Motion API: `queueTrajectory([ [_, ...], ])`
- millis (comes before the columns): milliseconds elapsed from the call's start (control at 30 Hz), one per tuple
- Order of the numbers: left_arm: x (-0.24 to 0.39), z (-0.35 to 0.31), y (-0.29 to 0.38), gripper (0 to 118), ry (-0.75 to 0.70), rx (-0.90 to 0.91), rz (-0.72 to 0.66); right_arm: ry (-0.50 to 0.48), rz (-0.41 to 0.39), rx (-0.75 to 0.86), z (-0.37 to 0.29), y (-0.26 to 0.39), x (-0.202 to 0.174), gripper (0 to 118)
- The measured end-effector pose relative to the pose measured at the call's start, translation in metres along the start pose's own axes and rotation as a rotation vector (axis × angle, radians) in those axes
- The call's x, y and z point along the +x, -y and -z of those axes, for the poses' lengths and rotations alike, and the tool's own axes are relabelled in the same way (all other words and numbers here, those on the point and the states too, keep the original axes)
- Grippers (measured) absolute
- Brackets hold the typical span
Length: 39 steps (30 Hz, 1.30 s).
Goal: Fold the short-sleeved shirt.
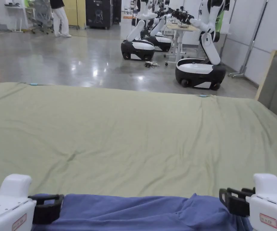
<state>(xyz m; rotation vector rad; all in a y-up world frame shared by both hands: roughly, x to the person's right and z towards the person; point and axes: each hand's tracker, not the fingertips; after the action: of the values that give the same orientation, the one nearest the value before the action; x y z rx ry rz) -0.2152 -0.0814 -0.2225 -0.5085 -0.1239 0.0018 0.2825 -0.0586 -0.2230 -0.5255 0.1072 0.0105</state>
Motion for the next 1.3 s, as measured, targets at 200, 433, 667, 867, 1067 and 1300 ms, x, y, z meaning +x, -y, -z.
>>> queueTrajectory([
  [200, 0.061, -0.019, -0.047, 116, -0.049, 0.386, 0.045, 0.012, -0.103, 0.401, -0.022, -0.027, -0.066, 65],
  [433, 0.073, -0.011, -0.041, 3, -0.128, 0.339, 0.127, 0.022, -0.148, 0.431, -0.019, -0.016, -0.09, 4],
  [667, -0.014, 0.001, -0.014, 10, -0.034, 0.123, -0.026, -0.013, -0.172, 0.402, -0.025, -0.017, -0.085, 4],
  [867, -0.093, 0.005, 0.034, 117, 0.119, -0.052, -0.276, -0.069, -0.14, 0.337, -0.026, -0.005, -0.092, 4],
  [1067, -0.127, 0.042, 0.096, 118, 0.539, -0.318, -0.811, -0.105, -0.109, 0.306, -0.026, 0.001, -0.111, 4],
  [1300, -0.137, 0.11, 0.131, 111, 0.759, -0.231, -1.121, -0.122, -0.117, 0.299, -0.028, -0.007, -0.125, 4],
])
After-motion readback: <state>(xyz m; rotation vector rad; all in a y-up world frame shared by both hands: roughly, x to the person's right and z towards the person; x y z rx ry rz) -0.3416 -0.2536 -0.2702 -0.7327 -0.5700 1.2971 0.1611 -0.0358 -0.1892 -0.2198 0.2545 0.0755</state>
